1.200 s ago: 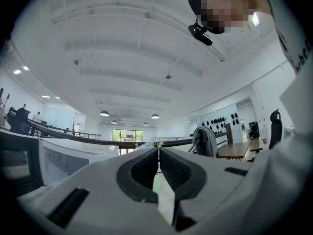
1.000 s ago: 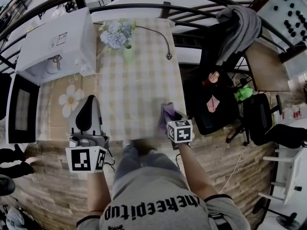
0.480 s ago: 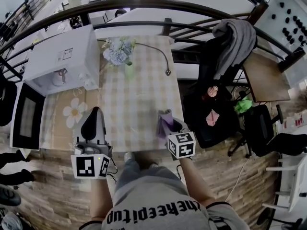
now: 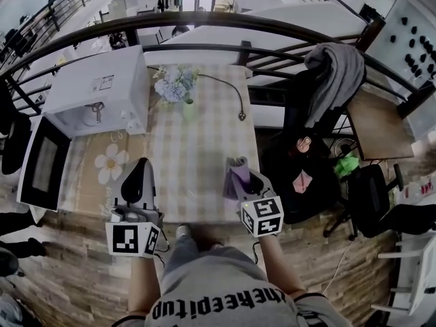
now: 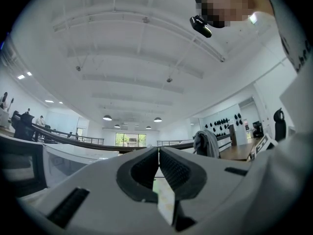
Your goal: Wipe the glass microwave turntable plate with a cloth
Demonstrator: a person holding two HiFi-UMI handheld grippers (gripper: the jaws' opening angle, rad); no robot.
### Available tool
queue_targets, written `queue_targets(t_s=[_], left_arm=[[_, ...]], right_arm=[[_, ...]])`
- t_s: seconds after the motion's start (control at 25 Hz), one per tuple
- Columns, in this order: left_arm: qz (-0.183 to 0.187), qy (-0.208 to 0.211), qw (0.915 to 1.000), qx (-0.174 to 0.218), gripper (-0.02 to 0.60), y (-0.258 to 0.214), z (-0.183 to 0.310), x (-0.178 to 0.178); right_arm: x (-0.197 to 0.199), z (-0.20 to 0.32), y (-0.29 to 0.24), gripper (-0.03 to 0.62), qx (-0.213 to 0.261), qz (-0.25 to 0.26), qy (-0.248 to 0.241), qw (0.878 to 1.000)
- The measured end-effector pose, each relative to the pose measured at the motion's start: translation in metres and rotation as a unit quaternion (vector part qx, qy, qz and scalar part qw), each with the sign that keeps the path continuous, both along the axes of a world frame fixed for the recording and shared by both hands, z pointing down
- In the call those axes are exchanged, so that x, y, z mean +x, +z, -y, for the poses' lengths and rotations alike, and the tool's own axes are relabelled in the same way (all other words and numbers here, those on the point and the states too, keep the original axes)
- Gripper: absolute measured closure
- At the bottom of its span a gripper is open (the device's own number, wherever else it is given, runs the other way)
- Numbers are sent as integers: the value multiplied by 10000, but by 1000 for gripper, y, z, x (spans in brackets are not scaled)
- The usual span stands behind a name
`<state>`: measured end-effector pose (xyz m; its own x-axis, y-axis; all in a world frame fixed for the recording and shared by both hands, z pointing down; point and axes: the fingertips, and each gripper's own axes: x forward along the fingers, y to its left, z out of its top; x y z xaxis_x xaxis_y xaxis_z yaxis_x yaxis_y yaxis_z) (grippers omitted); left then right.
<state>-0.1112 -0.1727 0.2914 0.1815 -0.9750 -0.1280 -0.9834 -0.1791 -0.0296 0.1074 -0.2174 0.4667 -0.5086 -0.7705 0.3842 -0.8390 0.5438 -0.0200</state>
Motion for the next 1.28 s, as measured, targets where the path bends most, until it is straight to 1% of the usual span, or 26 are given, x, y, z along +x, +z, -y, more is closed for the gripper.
queue_targets(t_s=[0.48,0.72,1.28], left_arm=[[55,-37,9999,97,571,-11,-10,12],[72,-88,9999,127,571,-14,-15,15],[5,-253,9995,209,571,-22,-27,13]], right_arm=[[7,-7,-71,487,782,339,-93,9963],[14,-12,-97,487,1086,478,-100,9929],[21,-29,-150,487,1830,467,-158,9819]])
